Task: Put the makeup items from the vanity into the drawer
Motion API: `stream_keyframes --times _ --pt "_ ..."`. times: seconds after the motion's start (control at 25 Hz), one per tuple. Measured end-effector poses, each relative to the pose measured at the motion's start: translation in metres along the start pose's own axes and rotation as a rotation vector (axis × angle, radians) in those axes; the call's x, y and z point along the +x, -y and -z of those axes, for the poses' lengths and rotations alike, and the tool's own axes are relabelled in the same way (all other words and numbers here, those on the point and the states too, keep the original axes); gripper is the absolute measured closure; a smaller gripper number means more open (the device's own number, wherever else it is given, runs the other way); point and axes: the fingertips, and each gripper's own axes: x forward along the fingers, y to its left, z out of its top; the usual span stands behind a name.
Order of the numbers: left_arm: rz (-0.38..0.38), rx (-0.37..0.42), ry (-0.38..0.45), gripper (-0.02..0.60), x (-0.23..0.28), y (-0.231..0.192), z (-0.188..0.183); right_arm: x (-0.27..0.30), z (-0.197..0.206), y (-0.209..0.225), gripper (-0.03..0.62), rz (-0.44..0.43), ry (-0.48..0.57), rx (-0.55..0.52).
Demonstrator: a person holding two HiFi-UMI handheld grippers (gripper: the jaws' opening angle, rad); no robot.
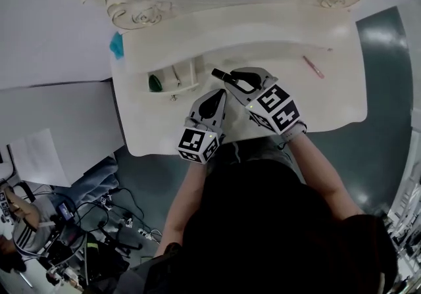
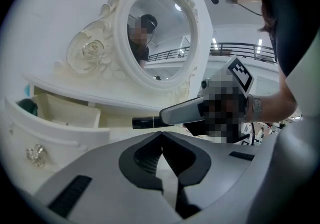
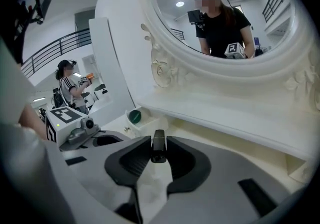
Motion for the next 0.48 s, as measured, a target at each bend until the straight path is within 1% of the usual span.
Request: stream_keyframes --times 0.24,0.48 --pt "-0.033 0.006 0.036 0.569 -0.021 -0.02 -0.012 0.018 -0.029 -0.024 0.487 -0.043 0.035 -0.039" --pt "-0.065 -0.002 0.06 0.569 -0.039 -0.038 -0.016 0.039 -0.039 -0.044 0.487 -0.078 0.024 -0.061"
